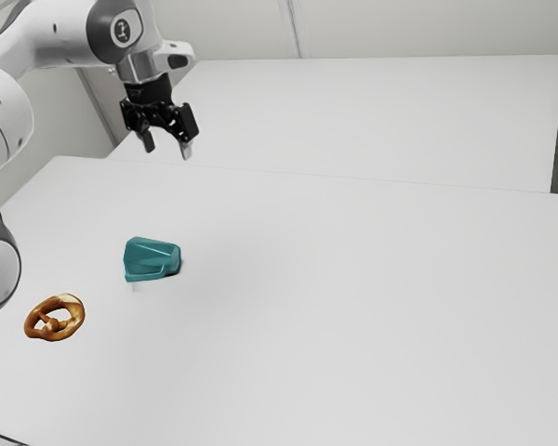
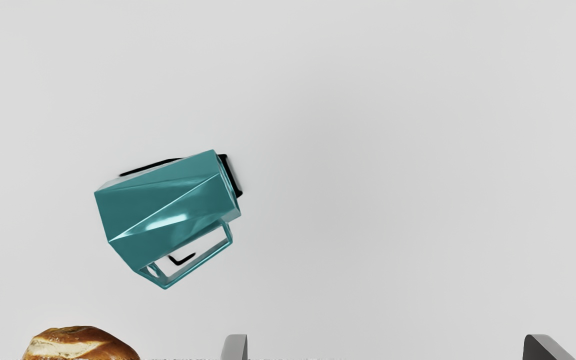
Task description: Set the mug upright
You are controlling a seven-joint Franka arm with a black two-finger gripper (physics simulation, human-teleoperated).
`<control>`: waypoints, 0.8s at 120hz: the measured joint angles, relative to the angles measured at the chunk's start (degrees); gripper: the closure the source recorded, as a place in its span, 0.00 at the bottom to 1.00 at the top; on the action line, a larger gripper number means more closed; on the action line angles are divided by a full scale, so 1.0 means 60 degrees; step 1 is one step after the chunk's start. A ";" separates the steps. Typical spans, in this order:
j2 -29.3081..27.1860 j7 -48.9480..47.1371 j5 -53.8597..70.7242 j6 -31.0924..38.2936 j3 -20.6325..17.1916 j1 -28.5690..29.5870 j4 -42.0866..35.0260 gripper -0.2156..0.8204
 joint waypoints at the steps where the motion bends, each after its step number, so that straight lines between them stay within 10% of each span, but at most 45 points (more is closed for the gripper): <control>1: 0.0001 -0.0005 -0.0001 -0.0002 0.0002 0.0004 0.0000 0.21; 51: -0.0667 -0.0153 -0.0423 -0.0193 0.0076 0.0155 -0.1711 0.21; 96: -0.1354 0.0480 -0.1201 0.1497 0.1400 0.0470 -0.4413 0.21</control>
